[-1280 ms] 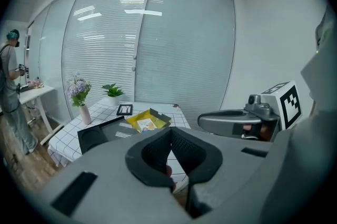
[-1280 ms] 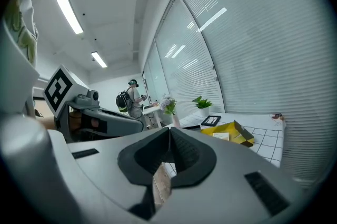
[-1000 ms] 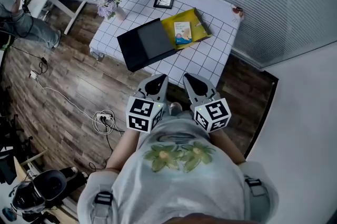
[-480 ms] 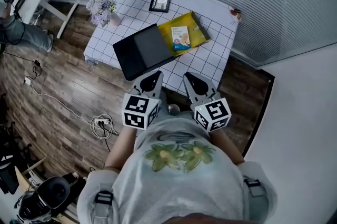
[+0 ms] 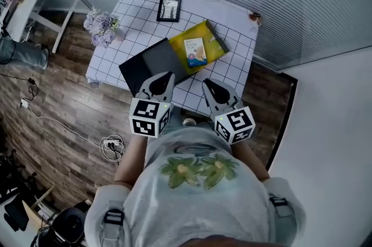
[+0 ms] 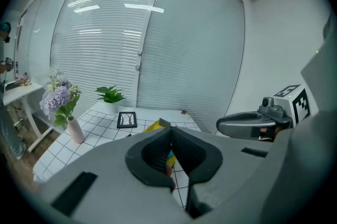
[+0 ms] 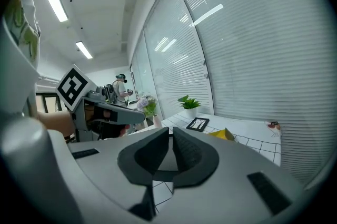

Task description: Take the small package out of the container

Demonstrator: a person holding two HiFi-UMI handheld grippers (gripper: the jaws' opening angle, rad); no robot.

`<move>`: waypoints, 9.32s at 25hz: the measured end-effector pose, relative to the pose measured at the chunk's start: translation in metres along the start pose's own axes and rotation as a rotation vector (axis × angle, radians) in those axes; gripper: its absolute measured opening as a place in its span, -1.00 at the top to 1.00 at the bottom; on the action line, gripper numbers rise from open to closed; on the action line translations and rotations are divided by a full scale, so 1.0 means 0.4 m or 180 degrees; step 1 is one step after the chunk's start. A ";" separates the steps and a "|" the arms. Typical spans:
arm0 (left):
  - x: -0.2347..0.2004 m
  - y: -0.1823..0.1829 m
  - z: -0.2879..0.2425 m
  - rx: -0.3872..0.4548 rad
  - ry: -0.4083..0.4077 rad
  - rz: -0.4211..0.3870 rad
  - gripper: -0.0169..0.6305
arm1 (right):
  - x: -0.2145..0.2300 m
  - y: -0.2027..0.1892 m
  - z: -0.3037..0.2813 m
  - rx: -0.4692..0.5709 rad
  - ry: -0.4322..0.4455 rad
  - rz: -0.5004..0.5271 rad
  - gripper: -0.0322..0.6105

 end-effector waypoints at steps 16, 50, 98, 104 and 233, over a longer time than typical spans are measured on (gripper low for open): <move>-0.110 0.016 -0.156 -0.0265 -0.0235 -0.0021 0.93 | 0.098 0.036 -0.122 -0.0027 -0.0367 -0.0059 0.86; -0.230 -0.108 -0.275 -0.0858 -0.0355 -0.0039 0.92 | 0.201 -0.128 -0.289 -0.0853 -0.0987 -0.0184 -0.10; -0.334 -0.192 -0.329 -0.1117 -0.0304 0.0080 0.92 | 0.300 -0.374 -0.435 -0.1928 -0.1187 -0.0288 -0.24; -0.338 -0.197 -0.332 -0.1140 -0.0310 0.0080 0.93 | 0.310 -0.398 -0.448 -0.2028 -0.1199 -0.0303 -0.24; -0.141 -0.161 -0.173 -0.0860 -0.0129 -0.0541 0.93 | 0.225 -0.228 -0.322 -0.1449 -0.0633 0.0382 -0.24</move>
Point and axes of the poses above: the fingertips, and each gripper's own axes: z backward along the fingers, x to its right, y out of its top, the point moved 6 cm from there along z, backward along the fingers, and after that the axes turned 15 degrees about x, right-handed, at the moved point
